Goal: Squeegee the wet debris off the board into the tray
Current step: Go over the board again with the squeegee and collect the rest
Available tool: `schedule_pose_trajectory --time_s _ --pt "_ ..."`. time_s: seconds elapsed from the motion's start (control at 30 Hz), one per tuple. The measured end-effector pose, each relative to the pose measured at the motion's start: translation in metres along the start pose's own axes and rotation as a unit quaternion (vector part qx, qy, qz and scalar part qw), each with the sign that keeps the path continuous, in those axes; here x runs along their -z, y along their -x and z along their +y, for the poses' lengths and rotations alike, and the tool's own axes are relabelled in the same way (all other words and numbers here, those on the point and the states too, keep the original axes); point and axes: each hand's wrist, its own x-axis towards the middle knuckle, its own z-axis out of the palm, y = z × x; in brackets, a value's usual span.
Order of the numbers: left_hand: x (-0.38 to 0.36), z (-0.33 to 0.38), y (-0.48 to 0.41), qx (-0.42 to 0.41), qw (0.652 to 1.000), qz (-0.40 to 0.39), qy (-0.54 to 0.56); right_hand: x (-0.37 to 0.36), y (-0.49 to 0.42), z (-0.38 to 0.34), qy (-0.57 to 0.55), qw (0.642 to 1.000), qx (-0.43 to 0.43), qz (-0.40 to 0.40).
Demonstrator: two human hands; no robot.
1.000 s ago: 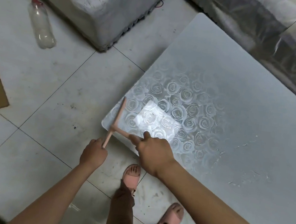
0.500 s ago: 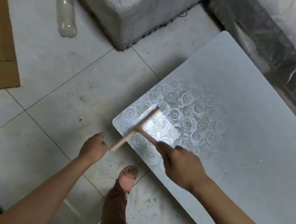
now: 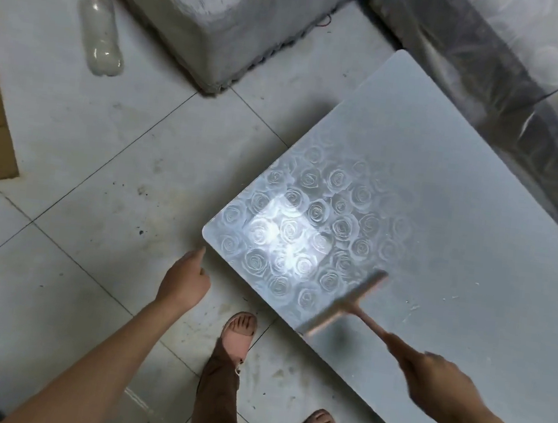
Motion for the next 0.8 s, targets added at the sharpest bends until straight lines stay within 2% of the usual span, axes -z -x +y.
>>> schedule_pose_trajectory --time_s 0.1,0.27,0.4,0.5,0.67,0.73,0.8 --pt "-0.011 0.015 0.001 -0.029 0.999 -0.019 -0.02 0.007 0.02 0.029 0.05 0.998 -0.031 -0.027" --pt "-0.036 0.04 -0.001 -0.08 0.992 -0.044 -0.084 0.024 -0.004 -0.029 0.023 0.992 0.095 0.077" --pt "-0.055 0.055 -0.004 -0.108 0.978 -0.074 -0.163 0.022 -0.037 -0.063 0.019 0.99 0.109 0.093" --pt "-0.069 0.067 -0.001 -0.131 0.963 -0.087 -0.22 -0.003 -0.023 -0.021 0.005 0.995 0.078 0.06" --pt "-0.092 0.083 0.011 -0.158 0.941 -0.112 -0.279 -0.012 0.019 0.08 0.023 0.999 -0.042 0.011" --pt "-0.103 0.091 0.015 -0.166 0.935 -0.112 -0.294 -0.011 0.029 0.093 0.035 0.999 -0.034 0.022" --pt "-0.111 0.096 0.02 -0.163 0.93 -0.112 -0.309 -0.012 0.027 0.081 0.033 0.998 0.017 0.047"
